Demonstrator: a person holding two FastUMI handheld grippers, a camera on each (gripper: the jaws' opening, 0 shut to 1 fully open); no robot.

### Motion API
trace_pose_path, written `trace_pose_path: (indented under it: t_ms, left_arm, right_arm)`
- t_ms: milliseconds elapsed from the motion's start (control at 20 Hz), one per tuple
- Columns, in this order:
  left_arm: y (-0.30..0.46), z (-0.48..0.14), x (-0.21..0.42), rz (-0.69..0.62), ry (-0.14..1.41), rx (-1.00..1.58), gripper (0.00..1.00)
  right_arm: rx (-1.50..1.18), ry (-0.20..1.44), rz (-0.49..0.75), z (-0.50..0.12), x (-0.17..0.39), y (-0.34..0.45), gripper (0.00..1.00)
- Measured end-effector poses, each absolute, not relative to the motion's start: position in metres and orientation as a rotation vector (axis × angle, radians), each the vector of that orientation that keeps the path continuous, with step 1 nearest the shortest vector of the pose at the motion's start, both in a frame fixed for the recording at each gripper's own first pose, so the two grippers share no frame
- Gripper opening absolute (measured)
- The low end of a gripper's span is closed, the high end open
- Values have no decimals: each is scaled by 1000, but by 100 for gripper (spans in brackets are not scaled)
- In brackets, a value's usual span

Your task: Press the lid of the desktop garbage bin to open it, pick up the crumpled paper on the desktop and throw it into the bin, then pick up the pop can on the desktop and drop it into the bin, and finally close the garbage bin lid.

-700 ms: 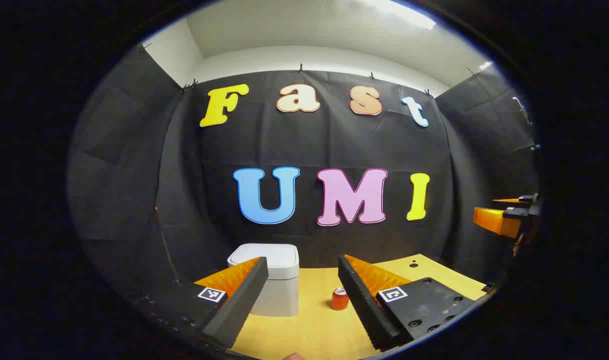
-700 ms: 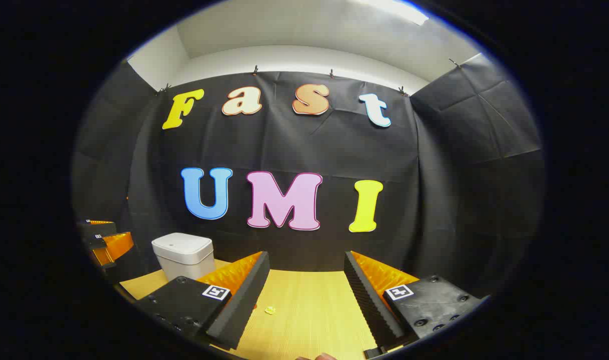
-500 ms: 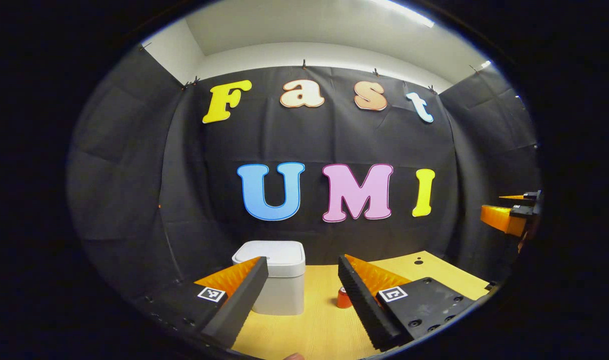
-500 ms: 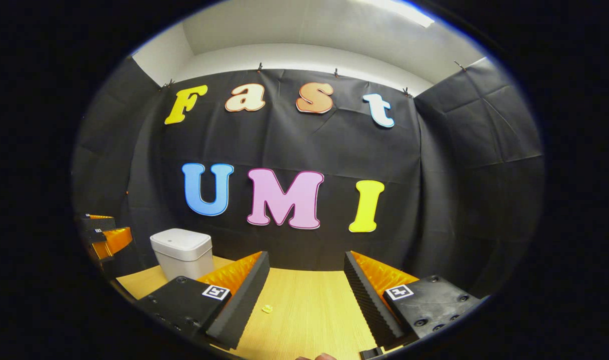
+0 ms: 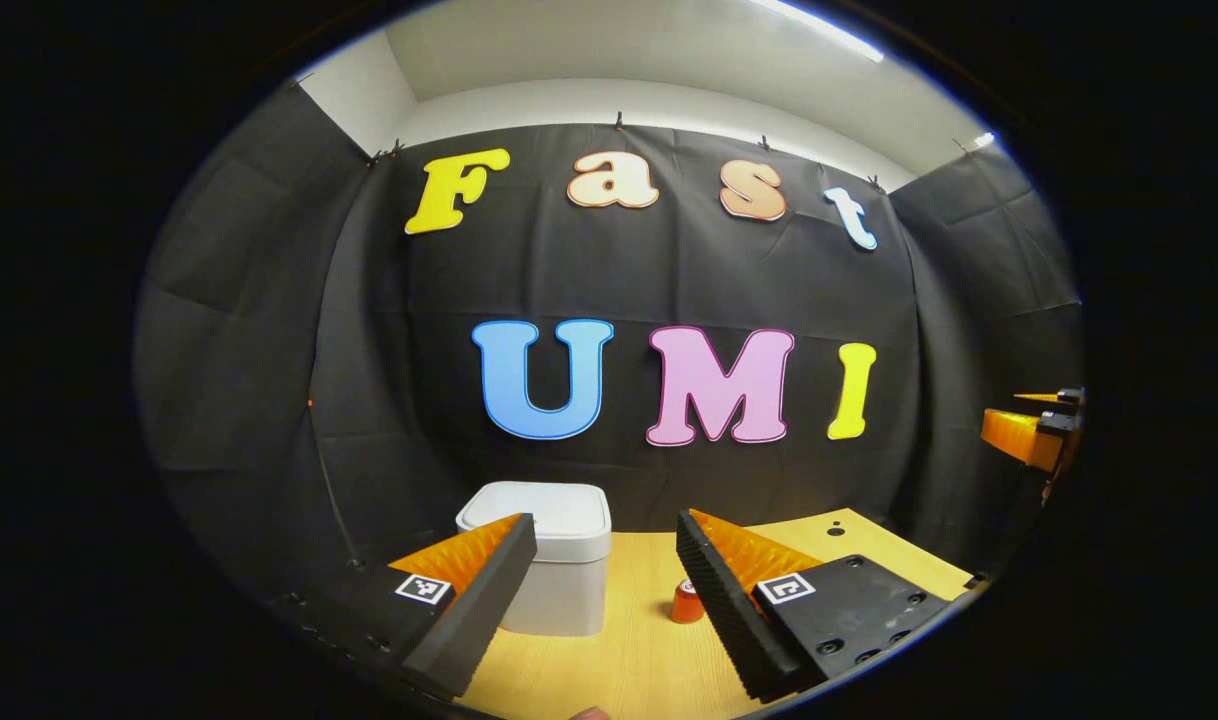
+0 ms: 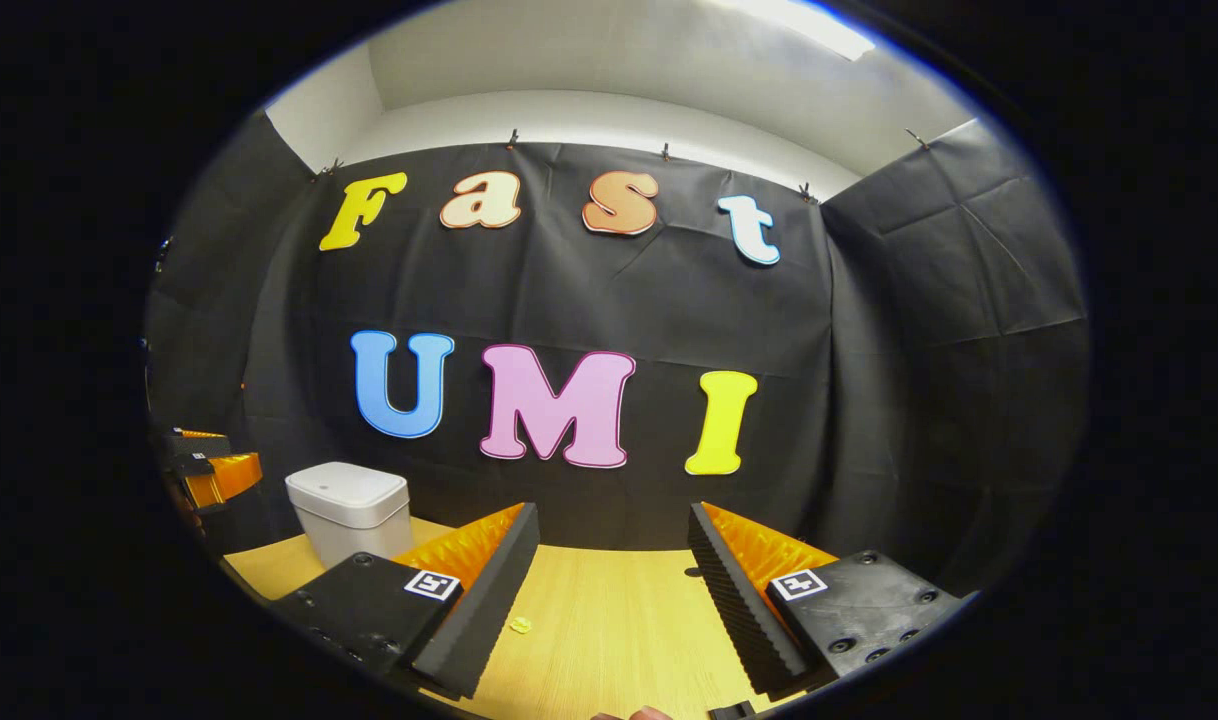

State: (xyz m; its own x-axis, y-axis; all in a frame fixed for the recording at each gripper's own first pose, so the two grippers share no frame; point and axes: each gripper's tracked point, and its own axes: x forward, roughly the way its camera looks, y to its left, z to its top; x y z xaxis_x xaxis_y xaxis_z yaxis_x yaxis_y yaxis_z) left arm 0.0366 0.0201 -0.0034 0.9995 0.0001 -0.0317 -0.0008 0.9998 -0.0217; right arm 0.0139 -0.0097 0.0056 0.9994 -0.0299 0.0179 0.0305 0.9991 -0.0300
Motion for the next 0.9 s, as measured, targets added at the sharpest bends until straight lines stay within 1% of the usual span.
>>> trace_pose_path:
  t_ms: [250,300,350,450,500,550,700,750,800,900]
  left_arm:
    - [26,1,53,-7,25,-2,95]
    - [28,2,58,-10,26,3,92]
    - [31,6,66,-16,23,8,93]
    - [38,11,78,-25,22,7,82]
    - [42,12,85,-34,30,5,72]
    - [47,14,92,-37,32,3,72]
    - [68,18,115,-2,36,-1,31]
    - [70,14,122,-4,49,-11,22]
    - [73,16,131,-16,55,-26,10]
    - [78,19,151,-46,60,-57,7]
  right_arm:
    - [-20,-1,-32,-1,22,-9,96]
    - [-20,-1,-31,-2,23,-8,96]
    - [-23,-5,-31,0,24,-8,96]
    - [-32,-15,-31,2,25,-8,96]
    - [-36,-20,-30,3,26,-8,96]
    - [-39,-24,-30,3,26,-8,96]
    - [-40,-17,-36,-2,26,-11,96]
    - [-38,-9,-37,-4,24,-12,96]
    - [-38,-3,-40,-6,24,-13,96]
    - [-37,2,-48,-6,23,-18,96]
